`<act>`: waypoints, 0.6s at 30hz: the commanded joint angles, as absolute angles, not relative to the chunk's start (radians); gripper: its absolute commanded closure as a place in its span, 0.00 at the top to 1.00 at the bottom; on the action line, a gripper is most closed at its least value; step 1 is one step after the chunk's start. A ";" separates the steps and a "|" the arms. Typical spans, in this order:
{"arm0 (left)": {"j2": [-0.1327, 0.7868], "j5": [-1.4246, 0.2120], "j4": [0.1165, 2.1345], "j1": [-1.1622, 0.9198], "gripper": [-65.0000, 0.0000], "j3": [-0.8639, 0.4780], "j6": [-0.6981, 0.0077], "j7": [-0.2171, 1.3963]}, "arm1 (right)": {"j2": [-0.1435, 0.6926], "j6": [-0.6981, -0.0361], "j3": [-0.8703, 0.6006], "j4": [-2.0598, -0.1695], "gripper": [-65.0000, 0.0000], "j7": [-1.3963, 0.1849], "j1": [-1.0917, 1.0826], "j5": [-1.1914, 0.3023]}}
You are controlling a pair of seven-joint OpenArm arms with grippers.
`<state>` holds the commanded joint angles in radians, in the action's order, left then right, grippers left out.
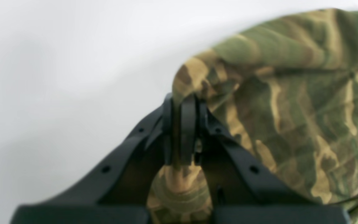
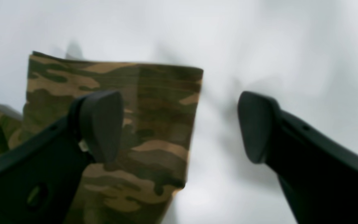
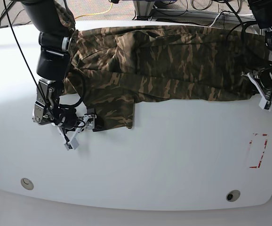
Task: Layout the t-shirt on the table in an organized manner, then fold the t-shirt properly
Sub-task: 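Grasp the folded sleeve edge with the right gripper, then lift the sleeve edge with the right gripper and fold it toward the left gripper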
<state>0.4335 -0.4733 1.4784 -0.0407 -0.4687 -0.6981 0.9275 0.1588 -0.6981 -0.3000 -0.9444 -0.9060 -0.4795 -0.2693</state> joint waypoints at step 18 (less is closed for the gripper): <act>0.435 -0.378 1.483 0.022 0.01 -0.466 -0.698 0.929 | 0.094 -0.698 -0.300 -0.977 0.75 -0.911 -0.435 -0.263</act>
<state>0.4350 -0.3782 1.4830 0.0222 -0.4657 -0.6981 0.9291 0.0944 -0.6981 -0.3000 -0.9766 -0.9106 -0.4350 -0.2631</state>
